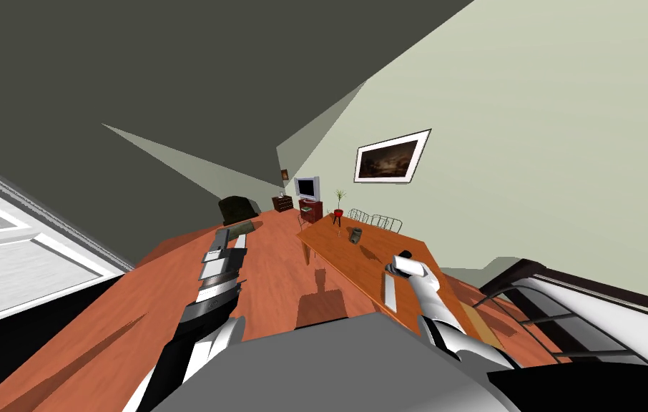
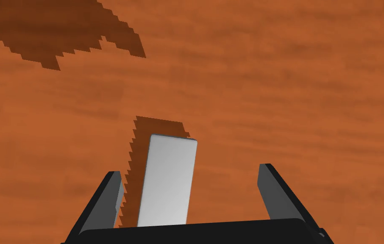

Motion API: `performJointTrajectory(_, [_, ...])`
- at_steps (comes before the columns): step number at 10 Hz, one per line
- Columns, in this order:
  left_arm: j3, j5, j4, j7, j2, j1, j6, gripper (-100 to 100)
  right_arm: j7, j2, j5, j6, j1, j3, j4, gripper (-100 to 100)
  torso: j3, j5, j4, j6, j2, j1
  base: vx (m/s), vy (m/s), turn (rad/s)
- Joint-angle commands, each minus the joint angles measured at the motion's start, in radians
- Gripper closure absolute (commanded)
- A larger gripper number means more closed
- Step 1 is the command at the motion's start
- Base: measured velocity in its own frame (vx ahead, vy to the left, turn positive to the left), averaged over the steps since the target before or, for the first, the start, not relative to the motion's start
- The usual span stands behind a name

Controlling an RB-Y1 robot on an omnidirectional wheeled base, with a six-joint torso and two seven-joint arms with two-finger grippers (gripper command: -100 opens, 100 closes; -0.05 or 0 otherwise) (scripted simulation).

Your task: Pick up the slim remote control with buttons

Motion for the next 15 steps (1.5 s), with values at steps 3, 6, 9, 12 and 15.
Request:
performJointTrajectory(3, [0.0,0.0,0.0,0.0,0.0,0.0,0.0,0,-0.054,0.002,-0.002,0.064,-0.029,-0.03,0.079,-100,0.0,0.0,0.0,0.0,0.0,0.0,-0.017,-0.048,0.098])
performJointTrajectory(6, [0.0,0.0,0.0,0.0,0.0,0.0,0.0,0,-0.114,0.012,0.0,0.132,-0.06,-0.063,0.162,-100,0.0,0.0,0.0,0.001,0.0,0.0,-0.021,-0.047,0.098])
performJointTrajectory(9, [0.0,0.0,0.0,0.0,0.0,0.0,0.0,0,-0.161,0.02,0.002,0.185,-0.084,-0.089,0.227,-100,0.0,0.0,0.0,0.0,0.0,0.0,-0.019,-0.054,0.085])
performJointTrajectory(12, [0.0,0.0,0.0,0.0,0.0,0.0,0.0,0,-0.179,0.024,0.002,0.206,-0.093,-0.1,0.253,-100,0.0,0.0,0.0,0.001,0.0,0.001,-0.016,-0.034,0.056])
performJointTrajectory(15, [0.0,0.0,0.0,0.0,0.0,0.0,0.0,0,-0.197,0.025,0.003,0.221,-0.108,-0.113,0.3,-100,0.0,0.0,0.0,0.0,0.0,0.001,-0.015,-0.029,0.071])
